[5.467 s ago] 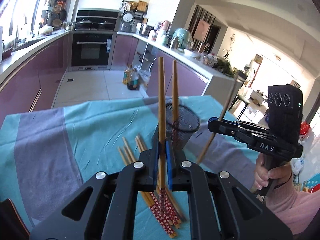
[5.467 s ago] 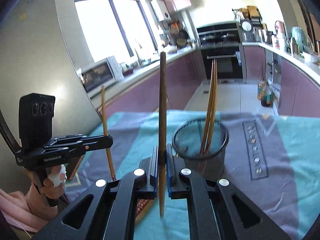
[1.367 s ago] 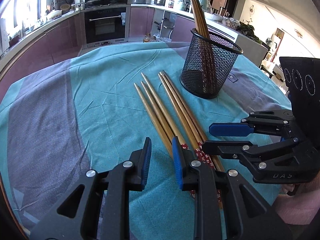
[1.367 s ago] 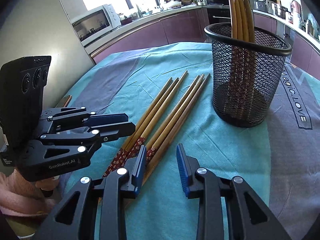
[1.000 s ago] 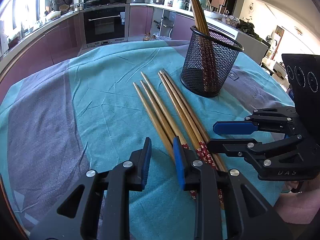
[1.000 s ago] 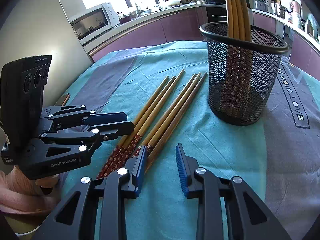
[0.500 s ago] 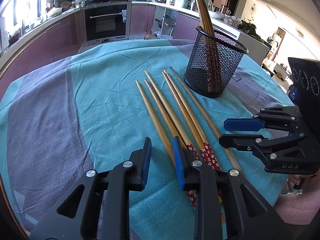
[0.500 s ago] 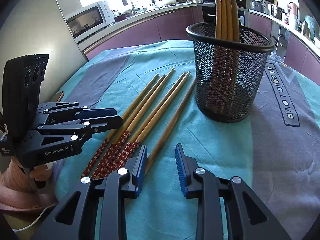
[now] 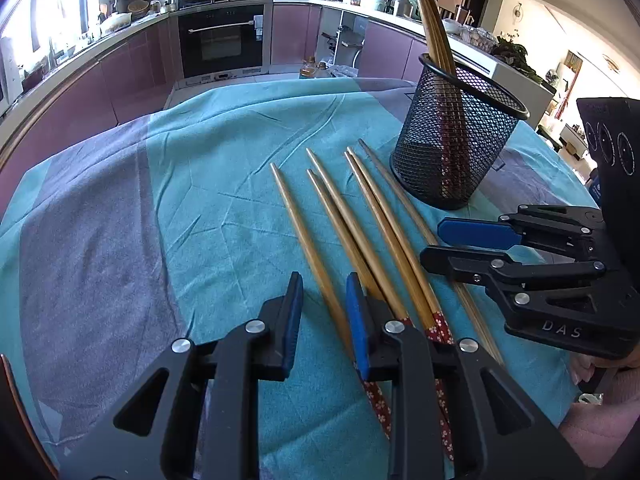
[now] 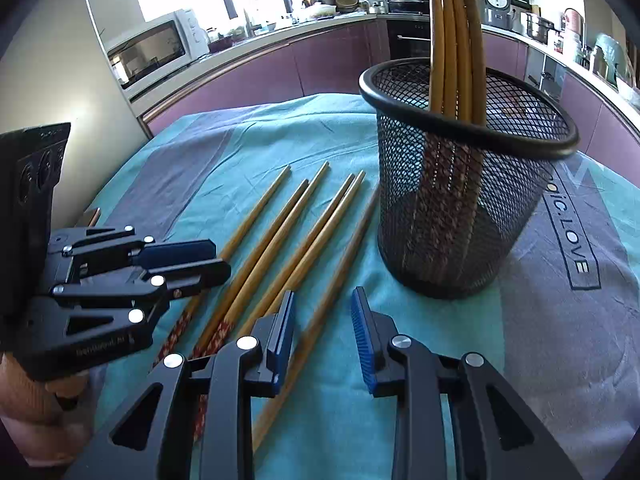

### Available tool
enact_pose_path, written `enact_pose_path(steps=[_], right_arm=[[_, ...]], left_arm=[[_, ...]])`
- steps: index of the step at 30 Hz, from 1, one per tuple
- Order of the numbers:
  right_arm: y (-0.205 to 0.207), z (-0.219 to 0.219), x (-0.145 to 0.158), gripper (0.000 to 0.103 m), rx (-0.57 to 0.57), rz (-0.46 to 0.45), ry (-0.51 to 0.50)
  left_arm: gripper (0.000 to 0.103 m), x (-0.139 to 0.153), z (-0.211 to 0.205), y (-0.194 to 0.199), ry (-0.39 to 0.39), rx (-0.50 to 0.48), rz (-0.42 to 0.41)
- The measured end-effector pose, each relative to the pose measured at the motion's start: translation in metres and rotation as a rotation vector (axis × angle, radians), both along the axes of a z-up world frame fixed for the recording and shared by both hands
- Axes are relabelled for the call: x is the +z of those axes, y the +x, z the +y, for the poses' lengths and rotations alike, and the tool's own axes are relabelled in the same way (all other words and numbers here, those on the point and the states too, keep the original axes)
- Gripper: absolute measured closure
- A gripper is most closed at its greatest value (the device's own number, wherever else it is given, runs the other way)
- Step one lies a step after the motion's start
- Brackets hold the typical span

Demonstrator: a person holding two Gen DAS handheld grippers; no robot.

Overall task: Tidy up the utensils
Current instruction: 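Grasp another chopstick with the left tool while the right tool grasps one too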

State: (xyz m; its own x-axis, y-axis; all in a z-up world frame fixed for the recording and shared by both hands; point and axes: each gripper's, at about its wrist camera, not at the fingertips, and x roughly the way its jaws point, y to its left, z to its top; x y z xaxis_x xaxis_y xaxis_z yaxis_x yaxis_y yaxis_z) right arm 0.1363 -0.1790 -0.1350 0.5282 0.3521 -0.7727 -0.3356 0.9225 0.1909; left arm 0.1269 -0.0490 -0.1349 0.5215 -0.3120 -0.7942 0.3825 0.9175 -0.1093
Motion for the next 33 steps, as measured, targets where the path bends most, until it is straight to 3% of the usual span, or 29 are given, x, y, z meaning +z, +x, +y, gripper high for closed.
enact_pose_path(steps=[7,18,25,33], right_arm=[[0.004,-0.009,-0.003,0.093,-0.048,0.026,0.079],[-0.004,-0.027,0.0,0.097,-0.086,0.029,0.163],[-0.011,-0.02,0.007,0.097,-0.022,0.02,0.168],[-0.015,-0.012,0.002,0.097,0.021,0.049,0.135]], left_arm=[[0.085,-0.001,0.0,0.005,-0.006,0.023,0.005],[0.095,0.001,0.007,-0.001,-0.061,0.079,0.019],[0.096,0.008,0.007,-0.013,-0.082,0.04,0.003],[0.095,0.003,-0.002,-0.02,-0.055,-0.002,0.013]])
